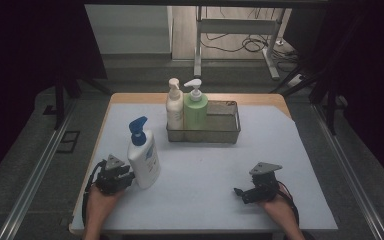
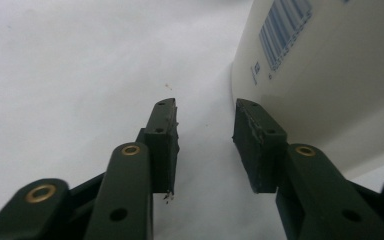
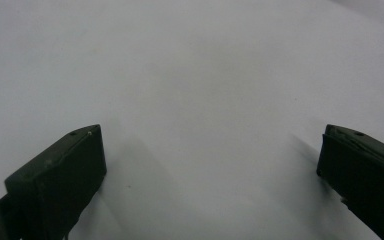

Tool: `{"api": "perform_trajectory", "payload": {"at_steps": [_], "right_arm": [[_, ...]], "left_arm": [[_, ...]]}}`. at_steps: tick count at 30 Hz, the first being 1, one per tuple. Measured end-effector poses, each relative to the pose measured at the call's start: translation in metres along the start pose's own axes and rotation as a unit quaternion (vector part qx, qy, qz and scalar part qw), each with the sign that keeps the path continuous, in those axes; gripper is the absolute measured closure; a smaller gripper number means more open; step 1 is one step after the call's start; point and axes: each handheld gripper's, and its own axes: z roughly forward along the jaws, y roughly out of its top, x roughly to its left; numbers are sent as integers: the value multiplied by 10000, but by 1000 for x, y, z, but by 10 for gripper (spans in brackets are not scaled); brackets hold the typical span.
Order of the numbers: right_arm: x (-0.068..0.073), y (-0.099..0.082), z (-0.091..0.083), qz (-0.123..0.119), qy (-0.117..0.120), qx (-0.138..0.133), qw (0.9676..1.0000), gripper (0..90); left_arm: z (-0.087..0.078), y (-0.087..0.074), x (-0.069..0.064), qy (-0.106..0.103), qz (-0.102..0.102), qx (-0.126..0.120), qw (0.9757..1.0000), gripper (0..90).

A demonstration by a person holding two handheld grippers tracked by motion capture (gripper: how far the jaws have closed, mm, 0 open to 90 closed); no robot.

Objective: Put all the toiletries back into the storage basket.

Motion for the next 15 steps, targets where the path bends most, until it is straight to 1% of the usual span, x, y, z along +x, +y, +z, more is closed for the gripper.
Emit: {"api": "perform_trajectory", "payload": {"at_steps": [5, 6, 11, 15], "right_arm": [[0, 0, 0, -3, -4, 6, 10000, 0], [0, 0, 0, -2, -4, 7, 10000, 0], [0, 0, 0, -7, -4, 5, 10000, 0], [0, 0, 0, -5, -7, 1, 10000, 0]], "left_arm": [[2, 0, -1, -99, -17, 24, 9999, 697], [3, 0, -1, -108, 26, 28, 9999, 710], [3, 1, -4, -157, 57, 43, 9999, 793], [3, 0, -5, -243, -21, 43, 9997, 838]]}}
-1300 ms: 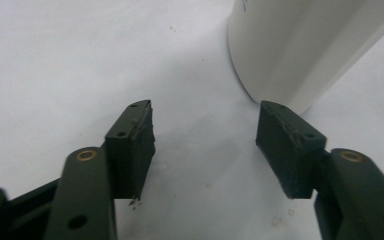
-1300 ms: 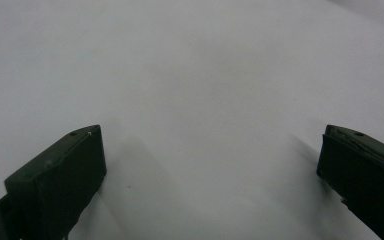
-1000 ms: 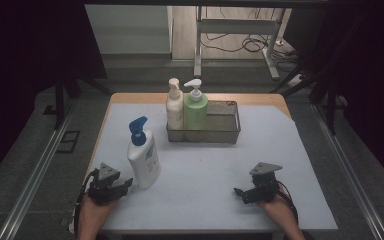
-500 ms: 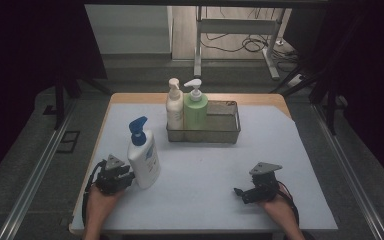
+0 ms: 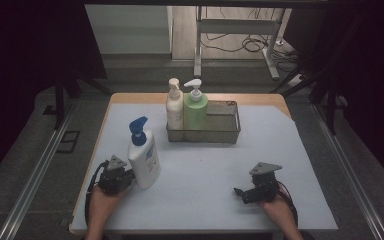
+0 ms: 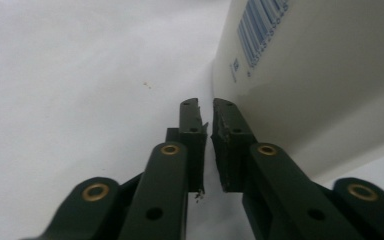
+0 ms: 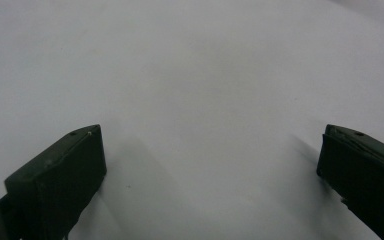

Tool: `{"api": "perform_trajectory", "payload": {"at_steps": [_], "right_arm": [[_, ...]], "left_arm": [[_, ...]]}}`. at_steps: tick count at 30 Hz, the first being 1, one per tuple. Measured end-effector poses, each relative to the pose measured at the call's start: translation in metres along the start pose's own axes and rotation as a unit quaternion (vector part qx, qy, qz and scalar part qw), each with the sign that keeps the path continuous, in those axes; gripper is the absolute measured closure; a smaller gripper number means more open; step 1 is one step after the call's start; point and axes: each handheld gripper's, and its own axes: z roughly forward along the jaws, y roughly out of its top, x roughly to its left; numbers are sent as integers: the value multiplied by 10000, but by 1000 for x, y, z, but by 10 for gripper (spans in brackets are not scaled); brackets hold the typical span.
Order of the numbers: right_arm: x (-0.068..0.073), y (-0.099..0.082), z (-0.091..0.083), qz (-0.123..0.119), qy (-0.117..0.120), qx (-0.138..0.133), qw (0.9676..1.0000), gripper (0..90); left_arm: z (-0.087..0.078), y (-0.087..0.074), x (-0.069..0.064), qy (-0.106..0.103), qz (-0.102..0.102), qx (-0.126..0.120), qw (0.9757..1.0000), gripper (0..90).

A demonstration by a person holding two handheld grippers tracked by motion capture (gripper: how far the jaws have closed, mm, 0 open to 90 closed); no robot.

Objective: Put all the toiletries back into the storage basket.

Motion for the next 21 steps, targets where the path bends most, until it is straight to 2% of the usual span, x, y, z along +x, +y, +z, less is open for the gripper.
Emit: {"api": "perform_trajectory", "payload": {"at_steps": [4, 8, 14, 21], "right_arm": [[0, 0, 0, 4, 4, -5, 10000, 0], [0, 0, 0, 1, 5, -7, 10000, 0], [0, 0, 0, 3, -3, -4, 10000, 0], [0, 0, 0, 5, -1, -5, 10000, 0]], "left_arm": [[1, 0, -2, -91, 21, 32, 10000, 857], [3, 0, -5, -59, 88, 138, 9998, 871], [4, 0, -8, -75, 106, 156, 9998, 883], [7, 0, -15, -208, 76, 141, 9997, 886]]}}
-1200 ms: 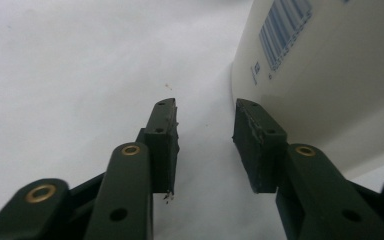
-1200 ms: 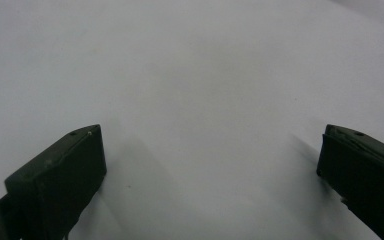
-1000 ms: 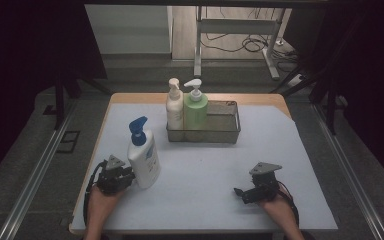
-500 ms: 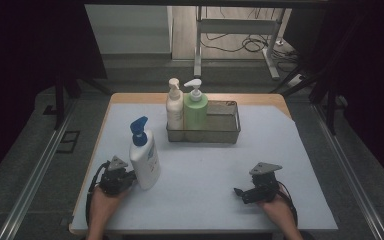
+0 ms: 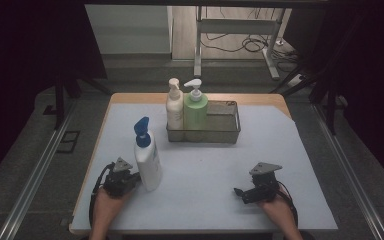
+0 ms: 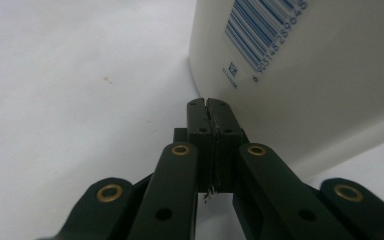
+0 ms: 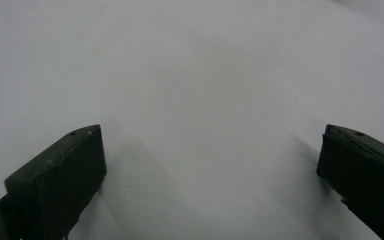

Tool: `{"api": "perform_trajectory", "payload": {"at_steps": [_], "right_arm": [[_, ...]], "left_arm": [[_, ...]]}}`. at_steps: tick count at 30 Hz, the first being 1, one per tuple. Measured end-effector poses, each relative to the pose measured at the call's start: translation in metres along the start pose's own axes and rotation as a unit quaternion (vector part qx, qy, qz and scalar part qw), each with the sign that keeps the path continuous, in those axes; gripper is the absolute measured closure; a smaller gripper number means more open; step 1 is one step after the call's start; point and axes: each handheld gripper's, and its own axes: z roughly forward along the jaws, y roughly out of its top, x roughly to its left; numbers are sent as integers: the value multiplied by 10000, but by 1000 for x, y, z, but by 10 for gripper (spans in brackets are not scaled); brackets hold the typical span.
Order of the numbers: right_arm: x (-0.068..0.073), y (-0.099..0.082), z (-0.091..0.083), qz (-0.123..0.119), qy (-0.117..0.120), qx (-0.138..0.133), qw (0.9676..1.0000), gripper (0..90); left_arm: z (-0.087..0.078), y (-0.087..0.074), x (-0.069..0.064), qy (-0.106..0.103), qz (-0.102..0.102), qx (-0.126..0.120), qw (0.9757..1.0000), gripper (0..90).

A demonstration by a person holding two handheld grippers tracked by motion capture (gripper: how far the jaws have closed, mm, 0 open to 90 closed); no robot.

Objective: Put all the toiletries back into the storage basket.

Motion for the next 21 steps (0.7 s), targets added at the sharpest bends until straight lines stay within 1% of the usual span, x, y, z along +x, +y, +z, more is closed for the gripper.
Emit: {"api": "perform_trajectory", "payload": {"at_steps": [6, 12, 21], "right_arm": [[0, 0, 0, 0, 0, 1, 10000, 0], [0, 0, 0, -3, 4, 7, 10000, 0], [0, 0, 0, -6, 4, 7, 10000, 0]], "left_arm": [[5, 3, -5, -49, 65, 18, 10000, 885], [9, 5, -9, -132, 59, -5, 9999, 885], [15, 9, -18, -222, 137, -11, 9997, 886]]}}
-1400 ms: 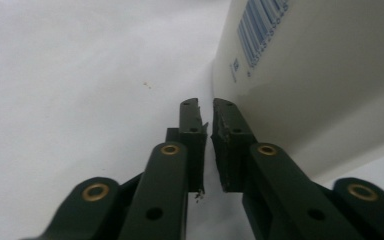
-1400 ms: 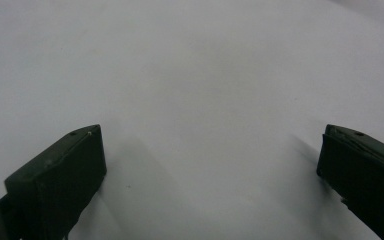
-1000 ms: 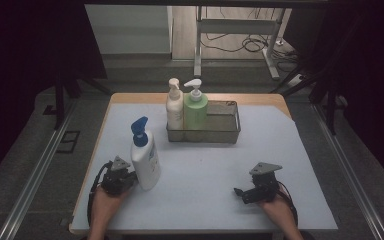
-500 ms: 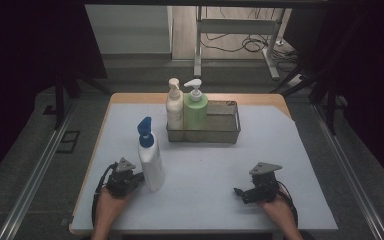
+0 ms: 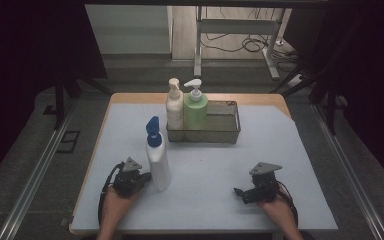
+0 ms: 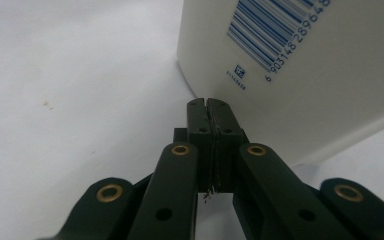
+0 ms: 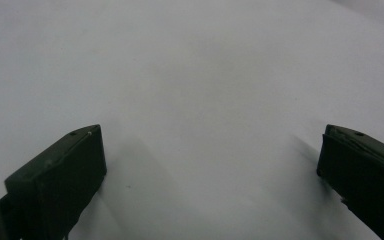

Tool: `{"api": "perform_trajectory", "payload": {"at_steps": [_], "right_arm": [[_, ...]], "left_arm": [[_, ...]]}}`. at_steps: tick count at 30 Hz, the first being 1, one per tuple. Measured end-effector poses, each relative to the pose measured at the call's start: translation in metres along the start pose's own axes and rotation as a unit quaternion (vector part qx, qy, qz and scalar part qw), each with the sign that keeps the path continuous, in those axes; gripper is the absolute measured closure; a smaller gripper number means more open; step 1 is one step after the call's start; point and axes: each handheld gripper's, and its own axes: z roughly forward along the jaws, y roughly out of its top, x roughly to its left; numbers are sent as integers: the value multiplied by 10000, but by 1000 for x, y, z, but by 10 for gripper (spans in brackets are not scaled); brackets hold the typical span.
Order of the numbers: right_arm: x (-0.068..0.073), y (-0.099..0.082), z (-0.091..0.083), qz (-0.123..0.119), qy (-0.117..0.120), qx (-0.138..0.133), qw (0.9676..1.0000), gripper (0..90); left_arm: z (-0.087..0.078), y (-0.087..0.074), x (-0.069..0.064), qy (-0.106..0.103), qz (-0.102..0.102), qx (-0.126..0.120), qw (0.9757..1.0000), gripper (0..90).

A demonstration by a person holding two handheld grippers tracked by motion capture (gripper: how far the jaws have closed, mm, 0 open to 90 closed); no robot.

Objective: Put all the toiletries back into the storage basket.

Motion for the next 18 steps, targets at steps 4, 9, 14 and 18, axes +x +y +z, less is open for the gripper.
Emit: {"api": "perform_trajectory", "payload": {"at_steps": [4, 9, 14, 18], "right_arm": [[0, 0, 0, 1, 0, 1, 10000, 0], [0, 0, 0, 2, 0, -3, 10000, 0], [0, 0, 0, 3, 1, -2, 10000, 0], [0, 0, 0, -3, -2, 0, 10000, 0]], "left_arm": [[3, 2, -5, -48, 58, 19, 10000, 886], [5, 4, -10, -97, 122, 22, 9999, 885], [8, 6, -15, -152, 162, 25, 9998, 886], [11, 8, -19, -195, 236, 46, 9995, 886]]}}
